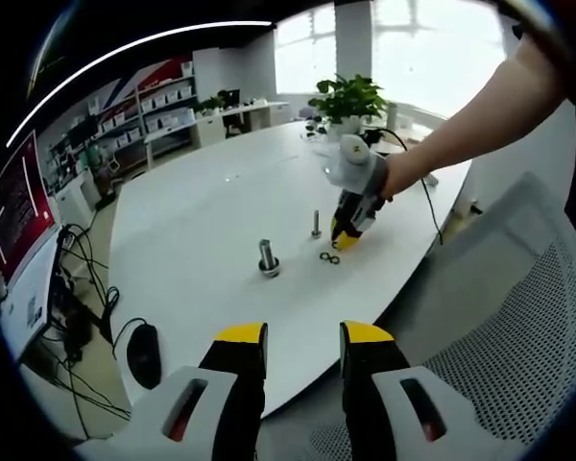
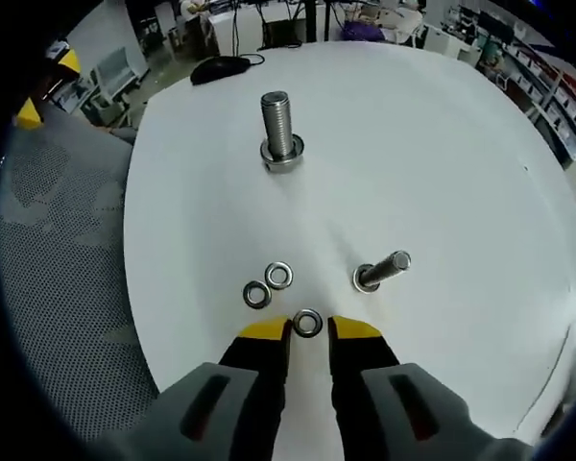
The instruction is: Place the washer onto the threaded stud by aligning its center hole with the stud, sliding it down to the base, and recovering from edge contact or off-axis alignment until the washer reaches the visible bottom stop.
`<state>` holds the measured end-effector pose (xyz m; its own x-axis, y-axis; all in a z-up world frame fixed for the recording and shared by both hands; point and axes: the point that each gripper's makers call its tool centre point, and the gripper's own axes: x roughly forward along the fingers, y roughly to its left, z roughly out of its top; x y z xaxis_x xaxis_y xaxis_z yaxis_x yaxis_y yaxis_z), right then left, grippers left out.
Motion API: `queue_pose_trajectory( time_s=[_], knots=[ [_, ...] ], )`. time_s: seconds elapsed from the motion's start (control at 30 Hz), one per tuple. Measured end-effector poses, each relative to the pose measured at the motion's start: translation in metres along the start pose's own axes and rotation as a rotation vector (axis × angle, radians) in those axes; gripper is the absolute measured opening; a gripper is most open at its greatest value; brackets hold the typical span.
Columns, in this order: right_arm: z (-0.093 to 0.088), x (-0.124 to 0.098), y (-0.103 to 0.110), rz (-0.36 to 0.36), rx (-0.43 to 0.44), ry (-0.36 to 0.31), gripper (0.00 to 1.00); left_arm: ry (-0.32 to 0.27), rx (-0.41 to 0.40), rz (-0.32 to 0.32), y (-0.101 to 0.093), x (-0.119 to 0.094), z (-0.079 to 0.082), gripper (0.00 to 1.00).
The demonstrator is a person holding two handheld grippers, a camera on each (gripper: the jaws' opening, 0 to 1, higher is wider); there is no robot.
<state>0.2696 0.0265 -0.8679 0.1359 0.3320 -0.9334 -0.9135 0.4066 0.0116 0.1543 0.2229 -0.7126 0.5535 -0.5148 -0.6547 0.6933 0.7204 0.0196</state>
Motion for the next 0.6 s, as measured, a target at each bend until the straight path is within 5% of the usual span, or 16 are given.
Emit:
queue_pose_trajectory(
  time_s=[0.37, 0.6],
  knots=[
    [0.0008, 0.0005, -0.0005, 0.026, -0.092, 0.088, 0.16, -0.002, -0.002, 0.002, 0.0008, 0.0, 0.0002, 0.28],
    [0.0016, 0.0024, -0.0013, -0.006, -0.065, 0.151, 0.16, 0.0, -0.002, 0.004, 0.0011, 0.0, 0.0002, 0.28]
  ],
)
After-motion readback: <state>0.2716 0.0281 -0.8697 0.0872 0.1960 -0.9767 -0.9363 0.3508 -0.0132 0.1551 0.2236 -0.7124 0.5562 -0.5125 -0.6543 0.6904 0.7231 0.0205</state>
